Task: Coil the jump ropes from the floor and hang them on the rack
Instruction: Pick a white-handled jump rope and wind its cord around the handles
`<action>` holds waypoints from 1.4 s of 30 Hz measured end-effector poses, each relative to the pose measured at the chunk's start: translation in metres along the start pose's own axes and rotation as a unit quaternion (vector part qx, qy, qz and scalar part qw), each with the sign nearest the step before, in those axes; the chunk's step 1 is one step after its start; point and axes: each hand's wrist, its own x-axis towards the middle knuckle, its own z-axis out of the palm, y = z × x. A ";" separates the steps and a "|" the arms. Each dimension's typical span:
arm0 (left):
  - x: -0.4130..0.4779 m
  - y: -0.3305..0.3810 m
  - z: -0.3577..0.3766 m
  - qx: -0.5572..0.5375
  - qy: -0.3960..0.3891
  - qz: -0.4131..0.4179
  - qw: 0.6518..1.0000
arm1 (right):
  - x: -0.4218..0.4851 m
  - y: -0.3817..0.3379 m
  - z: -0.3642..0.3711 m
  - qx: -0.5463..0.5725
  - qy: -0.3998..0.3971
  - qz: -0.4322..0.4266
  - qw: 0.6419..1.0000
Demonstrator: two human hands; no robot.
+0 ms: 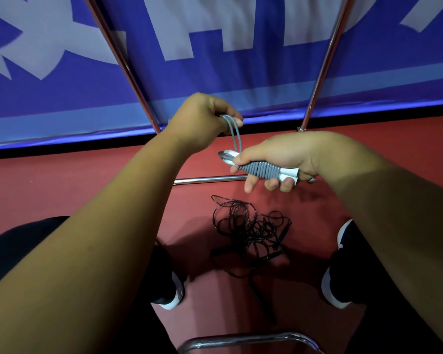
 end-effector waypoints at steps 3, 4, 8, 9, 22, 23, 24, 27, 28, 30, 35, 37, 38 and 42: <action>-0.001 0.006 -0.003 0.073 -0.009 0.021 0.997 | 0.009 0.004 -0.011 0.008 0.078 -0.020 0.997; -0.001 0.007 -0.004 0.096 -0.019 0.025 0.995 | 0.011 0.004 -0.016 0.016 0.108 -0.029 0.994; -0.003 0.012 -0.008 0.125 -0.095 0.028 0.987 | 0.014 0.007 -0.029 0.044 0.201 -0.047 0.978; -0.003 0.013 -0.007 0.130 -0.103 0.033 0.986 | 0.015 0.008 -0.030 0.060 0.212 -0.050 0.974; -0.009 0.014 0.009 0.015 -0.158 -0.098 0.982 | 0.013 -0.007 -0.015 0.158 0.255 -0.139 0.944; -0.010 0.017 0.010 -0.060 -0.156 -0.103 0.981 | 0.013 -0.007 -0.016 0.171 0.264 -0.141 0.939; -0.011 0.021 0.010 -0.138 -0.154 -0.106 0.973 | 0.013 -0.007 -0.017 0.182 0.271 -0.141 0.935; -0.012 0.029 0.012 -0.348 -0.127 -0.145 0.918 | 0.012 -0.005 -0.018 0.184 0.279 -0.147 0.931; -0.011 0.031 0.013 -0.389 -0.115 -0.171 0.898 | 0.012 -0.005 -0.017 0.179 0.281 -0.150 0.931; -0.011 0.032 0.012 -0.446 -0.116 -0.219 0.860 | 0.013 -0.004 -0.014 0.168 0.285 -0.151 0.931; -0.013 0.033 0.006 -0.387 -0.205 -0.211 0.874 | 0.010 -0.005 -0.016 0.258 0.215 -0.126 0.934; -0.013 0.036 0.005 -0.338 -0.215 -0.198 0.895 | 0.006 -0.007 -0.018 0.276 0.197 -0.127 0.932; -0.013 0.038 0.003 -0.319 -0.210 -0.194 0.903 | 0.004 -0.008 -0.019 0.279 0.199 -0.127 0.931; -0.010 0.042 -0.008 -0.262 -0.207 -0.162 0.929 | 0.000 -0.010 -0.019 0.281 0.224 -0.120 0.926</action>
